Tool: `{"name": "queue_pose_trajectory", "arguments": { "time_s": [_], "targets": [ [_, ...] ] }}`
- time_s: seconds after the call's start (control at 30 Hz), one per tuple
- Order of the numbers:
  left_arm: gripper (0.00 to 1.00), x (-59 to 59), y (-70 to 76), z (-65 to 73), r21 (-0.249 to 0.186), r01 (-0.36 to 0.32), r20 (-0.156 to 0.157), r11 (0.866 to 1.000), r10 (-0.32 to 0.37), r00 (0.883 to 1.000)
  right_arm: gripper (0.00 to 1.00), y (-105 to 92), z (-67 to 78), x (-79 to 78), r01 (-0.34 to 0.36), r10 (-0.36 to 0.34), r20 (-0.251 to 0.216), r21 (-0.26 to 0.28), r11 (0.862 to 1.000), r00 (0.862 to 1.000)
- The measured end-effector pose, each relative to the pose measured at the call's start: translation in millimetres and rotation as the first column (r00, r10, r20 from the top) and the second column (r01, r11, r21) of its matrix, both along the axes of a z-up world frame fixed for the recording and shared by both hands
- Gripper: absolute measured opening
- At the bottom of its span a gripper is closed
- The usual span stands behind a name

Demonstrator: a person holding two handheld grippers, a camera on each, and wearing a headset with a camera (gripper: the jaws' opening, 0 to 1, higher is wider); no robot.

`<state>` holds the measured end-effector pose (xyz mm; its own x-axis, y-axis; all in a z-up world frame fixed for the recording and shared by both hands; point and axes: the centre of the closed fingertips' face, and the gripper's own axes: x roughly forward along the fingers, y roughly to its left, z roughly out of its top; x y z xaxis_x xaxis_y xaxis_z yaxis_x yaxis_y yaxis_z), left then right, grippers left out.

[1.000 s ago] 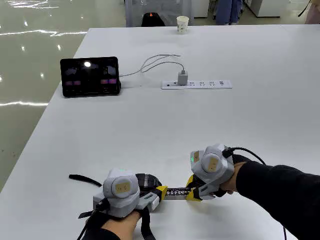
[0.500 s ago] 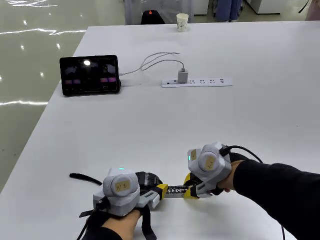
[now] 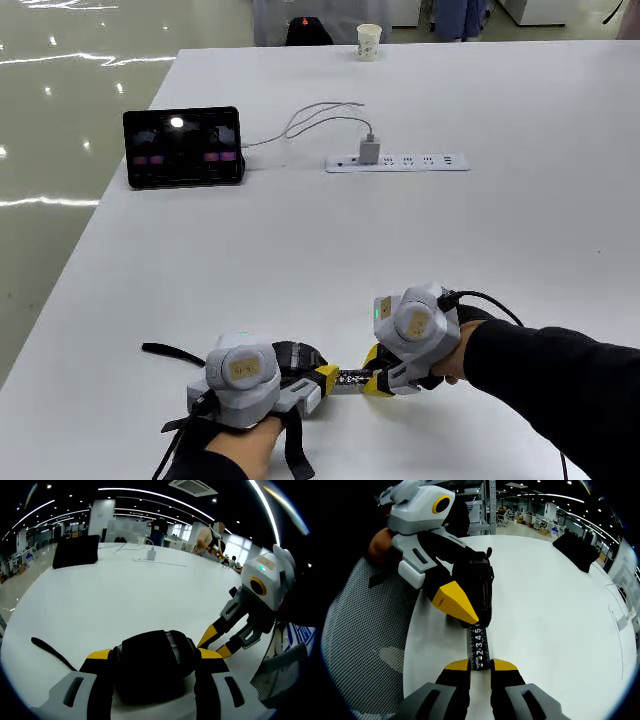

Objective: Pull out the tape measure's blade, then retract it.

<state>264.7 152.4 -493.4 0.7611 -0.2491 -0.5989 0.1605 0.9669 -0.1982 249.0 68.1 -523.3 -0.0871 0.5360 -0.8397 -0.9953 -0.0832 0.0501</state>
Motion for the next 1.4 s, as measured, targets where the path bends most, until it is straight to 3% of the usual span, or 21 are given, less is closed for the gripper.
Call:
{"name": "queue_pose_trajectory", "arguments": {
  "time_s": [1.4],
  "targets": [
    [0.61,-1.2,0.4,0.4,-0.015,-0.007,-0.001,1.000,0.007,1.000,0.12,27.2,0.2,-6.5,0.026,-0.025,-0.015,0.052,0.998,1.000]
  ]
}}
